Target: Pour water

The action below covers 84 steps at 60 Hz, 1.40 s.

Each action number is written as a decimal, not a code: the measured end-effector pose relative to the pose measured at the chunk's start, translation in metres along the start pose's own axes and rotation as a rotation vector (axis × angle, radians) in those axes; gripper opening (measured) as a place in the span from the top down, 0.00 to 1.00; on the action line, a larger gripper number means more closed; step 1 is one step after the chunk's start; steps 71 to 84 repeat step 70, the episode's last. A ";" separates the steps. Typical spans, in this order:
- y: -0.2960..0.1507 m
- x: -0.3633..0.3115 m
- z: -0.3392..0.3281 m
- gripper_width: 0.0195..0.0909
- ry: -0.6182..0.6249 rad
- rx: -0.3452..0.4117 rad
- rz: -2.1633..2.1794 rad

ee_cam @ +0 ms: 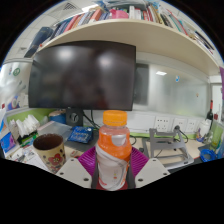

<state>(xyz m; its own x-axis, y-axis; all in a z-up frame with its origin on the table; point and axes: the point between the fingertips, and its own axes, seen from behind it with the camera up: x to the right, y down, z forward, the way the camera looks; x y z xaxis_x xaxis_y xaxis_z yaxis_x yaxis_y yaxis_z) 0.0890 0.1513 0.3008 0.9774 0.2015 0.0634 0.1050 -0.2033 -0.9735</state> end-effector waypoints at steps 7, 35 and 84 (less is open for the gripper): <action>0.002 0.000 -0.007 0.52 0.014 -0.001 0.013; 0.000 -0.011 -0.106 0.09 0.160 -0.221 0.050; -0.092 -0.063 -0.196 0.08 0.259 -0.138 0.081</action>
